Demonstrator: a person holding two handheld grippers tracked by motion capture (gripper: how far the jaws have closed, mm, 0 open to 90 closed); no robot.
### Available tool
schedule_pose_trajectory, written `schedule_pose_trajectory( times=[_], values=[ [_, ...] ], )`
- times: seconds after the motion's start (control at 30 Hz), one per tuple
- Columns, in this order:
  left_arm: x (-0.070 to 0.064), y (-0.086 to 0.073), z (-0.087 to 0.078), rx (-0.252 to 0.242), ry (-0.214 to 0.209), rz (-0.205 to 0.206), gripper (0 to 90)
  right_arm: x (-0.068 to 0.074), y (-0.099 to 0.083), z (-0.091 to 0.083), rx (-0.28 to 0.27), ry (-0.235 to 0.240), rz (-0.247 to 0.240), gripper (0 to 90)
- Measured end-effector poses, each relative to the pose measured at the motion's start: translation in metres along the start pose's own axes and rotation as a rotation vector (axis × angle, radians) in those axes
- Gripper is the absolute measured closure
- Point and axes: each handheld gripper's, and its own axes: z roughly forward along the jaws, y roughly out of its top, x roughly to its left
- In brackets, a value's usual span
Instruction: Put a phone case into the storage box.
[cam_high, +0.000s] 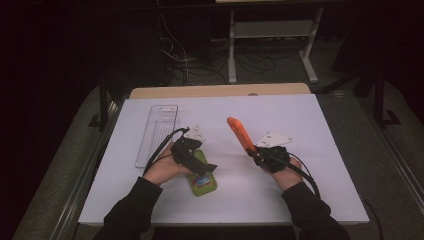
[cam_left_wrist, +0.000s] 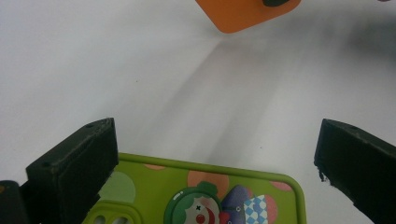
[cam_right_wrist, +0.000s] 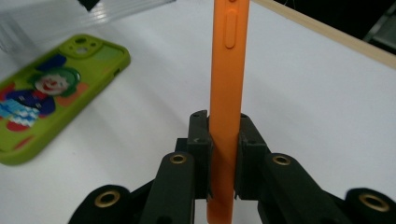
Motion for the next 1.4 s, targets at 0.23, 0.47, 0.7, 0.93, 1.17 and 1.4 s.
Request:
schedule_pose_trajectory(
  times=[0.23, 0.47, 0.7, 0.93, 1.17, 1.4],
  values=[
    [0.001, 0.0, -0.001, 0.007, 0.003, 0.004, 0.0, -0.005, -0.001, 0.0, -0.015, 0.035, 0.119, 78.0],
    [0.002, 0.0, -0.001, -0.019, 0.021, -0.025, 0.0, -0.008, -0.002, -0.001, -0.027, 0.044, 0.167, 78.1],
    [0.008, 0.006, -0.008, -0.107, 0.015, -0.087, 0.0, -0.003, 0.001, -0.003, -0.038, 0.058, 0.18, 78.0],
    [0.013, 0.017, -0.013, -0.183, -0.016, -0.135, 0.0, 0.003, 0.005, -0.002, -0.046, 0.076, 0.173, 78.1],
    [0.015, 0.033, -0.011, -0.201, -0.041, -0.145, 0.0, 0.01, 0.008, -0.001, -0.049, 0.091, 0.158, 78.1],
    [0.018, 0.049, -0.009, -0.215, -0.065, -0.135, 0.0, 0.014, 0.01, -0.002, -0.064, 0.099, 0.147, 78.2]
  ],
)
